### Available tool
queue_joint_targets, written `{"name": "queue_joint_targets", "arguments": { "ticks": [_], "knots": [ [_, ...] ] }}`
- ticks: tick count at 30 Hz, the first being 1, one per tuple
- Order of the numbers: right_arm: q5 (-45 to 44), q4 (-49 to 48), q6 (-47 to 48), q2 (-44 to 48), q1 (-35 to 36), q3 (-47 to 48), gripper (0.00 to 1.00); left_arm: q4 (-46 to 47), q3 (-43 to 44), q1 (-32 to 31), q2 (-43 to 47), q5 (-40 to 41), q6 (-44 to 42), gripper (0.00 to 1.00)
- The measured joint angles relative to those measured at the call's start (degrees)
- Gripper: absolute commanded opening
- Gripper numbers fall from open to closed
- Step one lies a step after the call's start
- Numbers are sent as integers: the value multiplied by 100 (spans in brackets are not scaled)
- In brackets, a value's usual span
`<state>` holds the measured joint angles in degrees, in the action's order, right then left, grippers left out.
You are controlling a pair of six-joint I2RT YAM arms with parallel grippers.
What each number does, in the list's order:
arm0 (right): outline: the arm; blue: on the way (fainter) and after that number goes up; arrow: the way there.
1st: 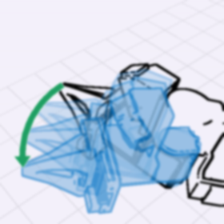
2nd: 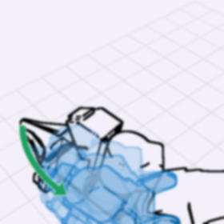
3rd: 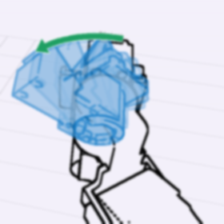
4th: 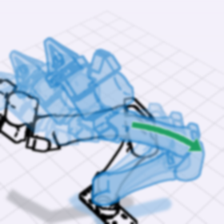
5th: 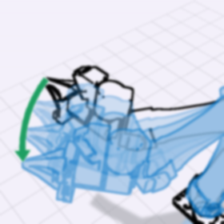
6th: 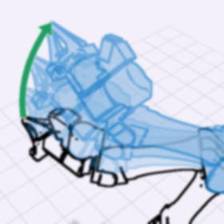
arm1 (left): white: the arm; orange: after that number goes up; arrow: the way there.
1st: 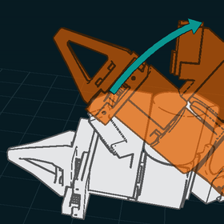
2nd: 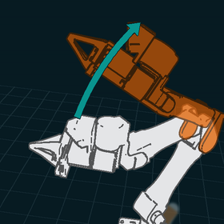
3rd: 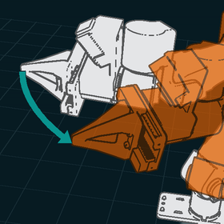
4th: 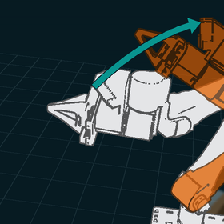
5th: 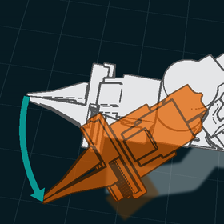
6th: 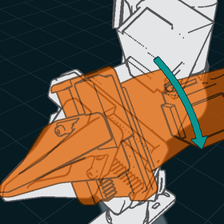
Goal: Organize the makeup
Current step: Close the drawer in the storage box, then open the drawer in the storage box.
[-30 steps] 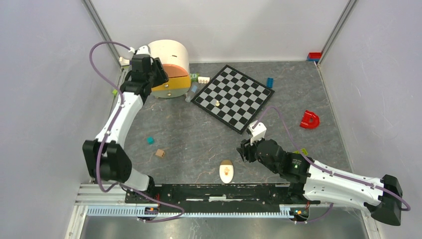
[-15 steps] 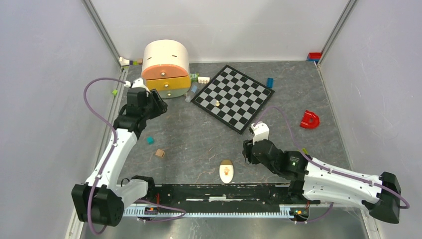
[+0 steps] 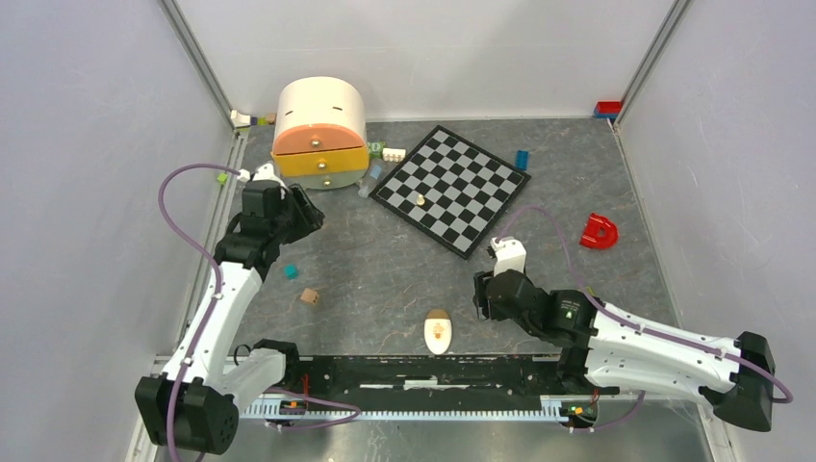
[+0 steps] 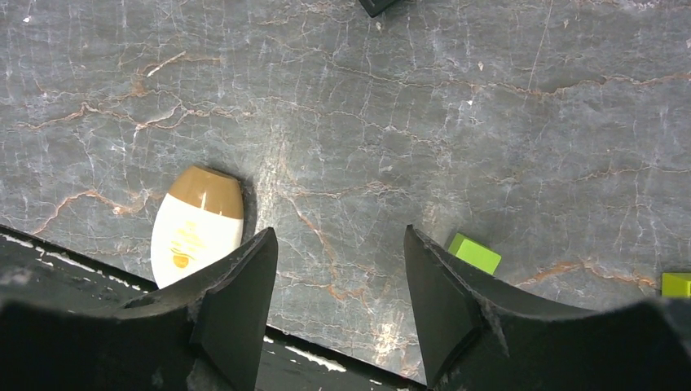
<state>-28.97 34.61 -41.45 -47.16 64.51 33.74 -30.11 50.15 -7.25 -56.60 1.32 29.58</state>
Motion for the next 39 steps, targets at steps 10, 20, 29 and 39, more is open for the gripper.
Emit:
{"name": "queue_joint_targets", "arguments": {
  "ticks": [10,20,29,39],
  "knots": [
    [105,-11,-107,-492,-2,33,80,-120,0,0,-26,-146,-4,66],
    [918,-664,-138,-949,26,42,87,-111,-472,0,98,-546,-31,74],
    [977,-881,-289,-1290,63,42,86,-116,-815,-83,334,-835,55,87],
    [1010,-1016,-295,-1021,63,-2,84,612,-811,0,-352,-177,387,80]
  ]
}}
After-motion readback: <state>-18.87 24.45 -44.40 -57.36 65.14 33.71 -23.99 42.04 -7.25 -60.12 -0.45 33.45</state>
